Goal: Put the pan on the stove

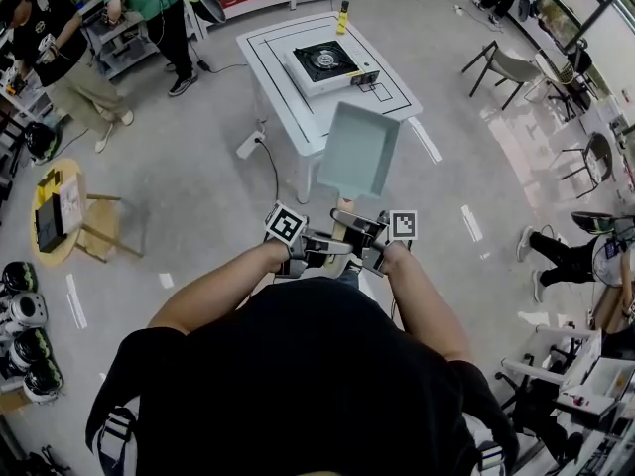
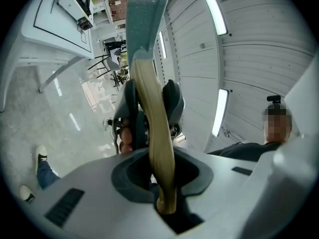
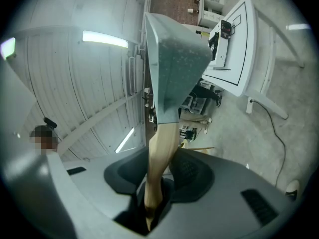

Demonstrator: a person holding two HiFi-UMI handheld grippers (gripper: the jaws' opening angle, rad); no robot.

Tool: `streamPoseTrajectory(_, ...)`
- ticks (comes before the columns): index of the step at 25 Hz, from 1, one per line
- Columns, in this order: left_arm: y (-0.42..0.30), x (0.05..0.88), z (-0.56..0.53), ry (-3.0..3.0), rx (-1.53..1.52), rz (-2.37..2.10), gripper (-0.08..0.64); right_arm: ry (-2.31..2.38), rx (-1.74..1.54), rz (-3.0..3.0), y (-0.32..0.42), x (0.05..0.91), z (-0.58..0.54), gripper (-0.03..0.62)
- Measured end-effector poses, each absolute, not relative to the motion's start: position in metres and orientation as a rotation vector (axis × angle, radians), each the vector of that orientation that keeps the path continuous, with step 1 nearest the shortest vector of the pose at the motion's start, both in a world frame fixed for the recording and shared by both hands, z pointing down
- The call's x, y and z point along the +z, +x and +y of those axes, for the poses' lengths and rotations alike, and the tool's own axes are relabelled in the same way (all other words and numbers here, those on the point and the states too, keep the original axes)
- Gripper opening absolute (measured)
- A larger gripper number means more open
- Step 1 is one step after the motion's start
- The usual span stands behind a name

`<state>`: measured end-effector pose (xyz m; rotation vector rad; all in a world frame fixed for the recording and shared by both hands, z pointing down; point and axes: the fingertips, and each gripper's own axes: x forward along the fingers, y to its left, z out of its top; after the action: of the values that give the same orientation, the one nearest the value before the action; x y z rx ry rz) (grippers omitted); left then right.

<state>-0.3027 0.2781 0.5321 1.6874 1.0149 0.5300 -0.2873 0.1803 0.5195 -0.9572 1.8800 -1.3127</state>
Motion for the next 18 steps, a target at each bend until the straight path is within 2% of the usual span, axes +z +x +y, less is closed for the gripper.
streamPoseTrajectory(18, -0.228, 0.55, 0.253, 1.671, 0.518, 0.935, 0.083, -0.874, -1.406, 1.868, -0.219, 0.542, 0.152, 0.128)
